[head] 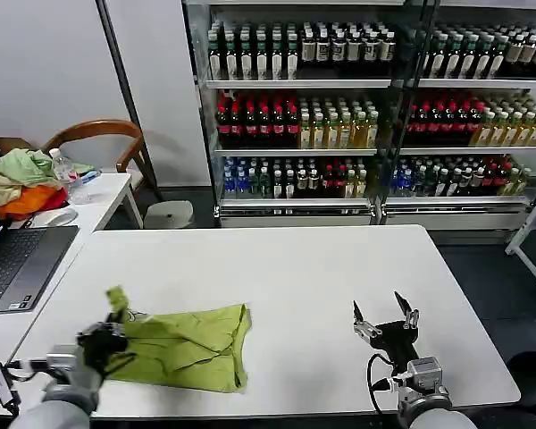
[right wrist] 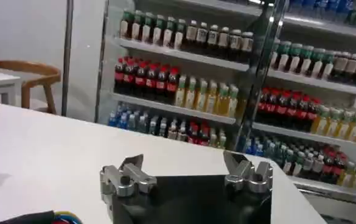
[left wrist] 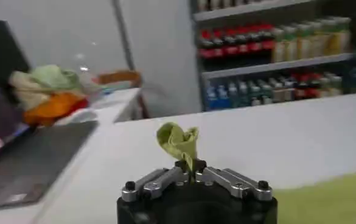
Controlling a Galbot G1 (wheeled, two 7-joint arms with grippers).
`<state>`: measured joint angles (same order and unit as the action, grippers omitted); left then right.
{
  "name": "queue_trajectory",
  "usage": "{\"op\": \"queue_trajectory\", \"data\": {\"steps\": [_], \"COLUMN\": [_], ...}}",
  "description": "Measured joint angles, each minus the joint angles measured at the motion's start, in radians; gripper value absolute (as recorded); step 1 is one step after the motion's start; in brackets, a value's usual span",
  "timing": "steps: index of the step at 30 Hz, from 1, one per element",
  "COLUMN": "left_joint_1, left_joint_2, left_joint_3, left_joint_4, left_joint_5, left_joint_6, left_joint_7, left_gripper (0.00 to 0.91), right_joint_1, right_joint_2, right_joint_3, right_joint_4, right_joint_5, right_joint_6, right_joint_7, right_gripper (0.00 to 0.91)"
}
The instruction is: Fold and organize the clothes.
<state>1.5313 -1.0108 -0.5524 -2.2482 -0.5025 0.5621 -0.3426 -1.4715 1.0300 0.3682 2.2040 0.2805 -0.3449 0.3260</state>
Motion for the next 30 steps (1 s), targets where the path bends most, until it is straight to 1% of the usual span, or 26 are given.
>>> {"op": "queue_trajectory", "data": {"steps": [7, 15, 16, 17, 18, 23, 30], "left_joint_1": [-0.045, -0.101, -0.108, -0.114, -0.121, -0.157, -0.164], "left_joint_2": [-0.044, -0.067, -0.069, -0.072, -0.075, -0.094, -0.104], "left_joint_3": [0.154, 0.27, 0.279, 0.289, 0.299, 0.334, 0.362], "left_joint_4": [0.004, 0.048, 0.054, 0.061, 0.07, 0.109, 0.123], "left_joint_5": [0.069, 0.103, 0.106, 0.111, 0.113, 0.124, 0.119], "left_joint_6": [-0.011, -0.017, -0.017, -0.019, -0.022, -0.038, -0.098], "left_joint_7": [0.047, 0.075, 0.078, 0.077, 0.077, 0.075, 0.091], "left_gripper": [0.06, 0.06, 0.121, 0.373, 0.907, 0.907, 0.907], "right_joint_1": [-0.011, -0.022, -0.023, -0.023, -0.023, -0.018, -0.009], "right_joint_2": [0.008, 0.018, 0.018, 0.018, 0.019, 0.023, 0.023], "right_joint_3": [0.015, 0.028, 0.029, 0.029, 0.029, 0.021, 0.011], "right_joint_4": [0.005, 0.012, 0.014, 0.015, 0.015, 0.022, 0.02], "right_joint_5": [-0.001, -0.004, -0.004, -0.005, -0.005, -0.008, -0.009], "right_joint_6": [0.002, 0.002, 0.002, 0.002, 0.002, 0.001, 0.0], "right_joint_7": [0.003, 0.004, 0.004, 0.004, 0.004, 0.004, 0.004], "right_gripper": [0.907, 0.907, 0.907, 0.907, 0.907, 0.907, 0.907]}}
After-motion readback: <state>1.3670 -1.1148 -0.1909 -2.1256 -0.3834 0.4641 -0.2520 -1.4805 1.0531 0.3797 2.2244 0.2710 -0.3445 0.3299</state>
